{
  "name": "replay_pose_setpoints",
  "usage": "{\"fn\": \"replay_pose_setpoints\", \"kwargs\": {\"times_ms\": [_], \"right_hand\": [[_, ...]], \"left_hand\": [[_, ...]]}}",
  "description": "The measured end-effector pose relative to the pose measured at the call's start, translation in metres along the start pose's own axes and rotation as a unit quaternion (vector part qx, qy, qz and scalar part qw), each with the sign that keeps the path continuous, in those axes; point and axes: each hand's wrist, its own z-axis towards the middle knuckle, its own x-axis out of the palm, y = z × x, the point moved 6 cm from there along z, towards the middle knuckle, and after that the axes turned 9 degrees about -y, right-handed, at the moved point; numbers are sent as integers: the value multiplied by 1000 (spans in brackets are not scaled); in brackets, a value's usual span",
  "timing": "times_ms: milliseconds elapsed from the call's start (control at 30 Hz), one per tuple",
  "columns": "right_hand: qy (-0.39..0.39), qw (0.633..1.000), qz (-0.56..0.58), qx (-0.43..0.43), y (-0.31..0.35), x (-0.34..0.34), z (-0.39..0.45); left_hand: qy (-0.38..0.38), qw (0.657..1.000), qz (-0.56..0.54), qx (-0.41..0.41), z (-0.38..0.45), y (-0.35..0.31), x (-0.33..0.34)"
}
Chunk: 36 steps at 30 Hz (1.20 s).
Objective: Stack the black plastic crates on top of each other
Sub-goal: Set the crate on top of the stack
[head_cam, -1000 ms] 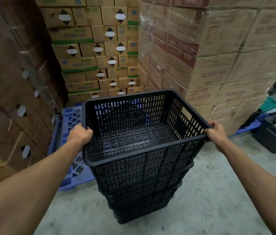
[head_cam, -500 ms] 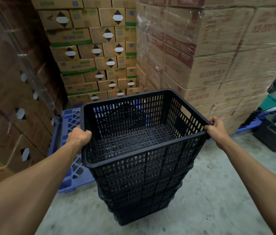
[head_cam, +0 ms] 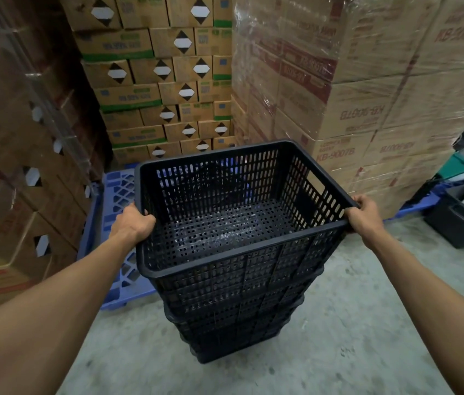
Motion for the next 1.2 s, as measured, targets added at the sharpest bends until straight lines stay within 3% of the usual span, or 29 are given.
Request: {"fn": "replay_pose_setpoints", "kwargs": {"times_ms": [200,367,500,733,867,1033,1133,1200], "right_hand": [[-20,995,-93,-29,10,1,-6],[25,973,-201,-112,27,5,-8],[60,974,-192,-107,29,7,-9],[79,968,-225,-83,30,10,-4],[14,962,-234,-141,31,6,-11],[-47,928,-288,-231,67,2,-25],[-19,936,-227,-270,114,33,-41],[16,938,-198,-283,145,64,-57]], "left_hand": [[-73,991,114,-10,-11,-7,-6],[-105,972,194,82,-13,-19,-3],[-101,964,219,112,-15,-24,-1],[-48,977,177,110,-13,-16,-1],[-26,980,169,101,-13,-9,3],[-17,999,-29,41,2,2,-1],[-42,993,-111,-2,25,14,-21],[-15,993,-112,-17,41,24,-33]]}}
